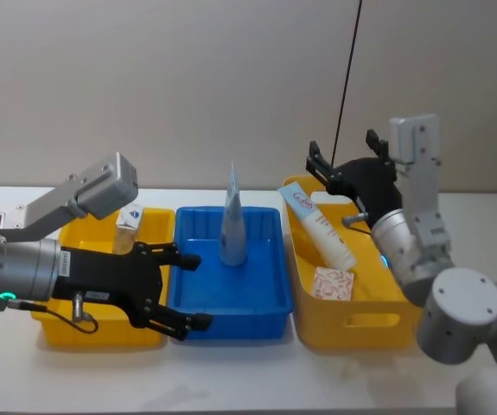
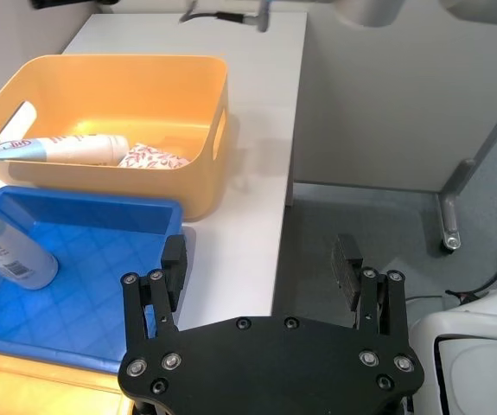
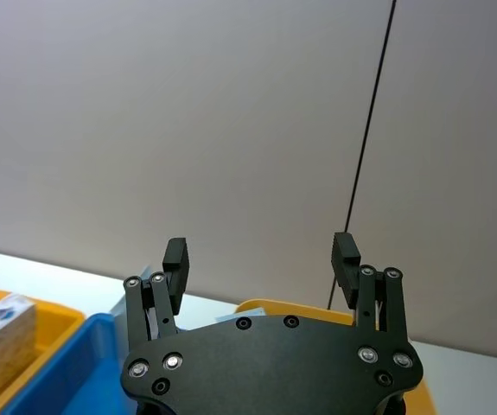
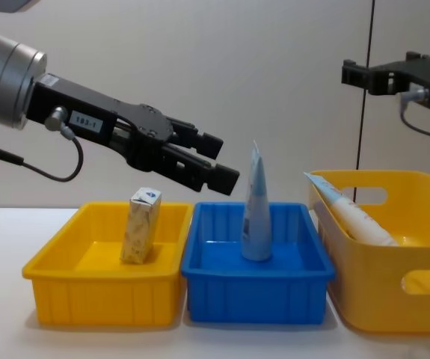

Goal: Bimanual collaborative sorting of washing and personal care products

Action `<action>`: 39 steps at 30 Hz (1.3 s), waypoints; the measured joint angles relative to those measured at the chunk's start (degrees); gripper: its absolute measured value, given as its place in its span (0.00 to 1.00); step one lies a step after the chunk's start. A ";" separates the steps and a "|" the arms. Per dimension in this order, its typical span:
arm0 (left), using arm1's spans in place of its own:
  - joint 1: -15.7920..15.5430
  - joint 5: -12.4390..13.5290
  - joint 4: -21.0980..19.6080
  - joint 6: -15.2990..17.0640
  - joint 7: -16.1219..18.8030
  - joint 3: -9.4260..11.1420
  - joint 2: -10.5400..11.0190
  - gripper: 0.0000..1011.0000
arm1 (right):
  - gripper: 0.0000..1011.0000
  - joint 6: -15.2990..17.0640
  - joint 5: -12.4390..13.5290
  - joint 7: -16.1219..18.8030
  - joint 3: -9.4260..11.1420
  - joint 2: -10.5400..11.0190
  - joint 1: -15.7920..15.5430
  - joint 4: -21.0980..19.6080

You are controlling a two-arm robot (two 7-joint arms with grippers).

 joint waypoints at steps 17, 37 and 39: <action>0.00 0.00 0.00 0.00 0.00 0.00 0.00 0.99 | 0.99 5.55 4.49 5.39 1.28 3.80 -9.48 -14.49; 0.00 0.00 0.00 0.00 0.00 0.00 0.00 0.99 | 0.99 8.30 6.95 8.45 0.64 7.17 -15.88 -21.46; 0.00 0.00 0.00 0.00 0.00 0.00 0.00 0.99 | 0.99 8.13 6.70 8.13 0.47 7.26 -16.31 -21.82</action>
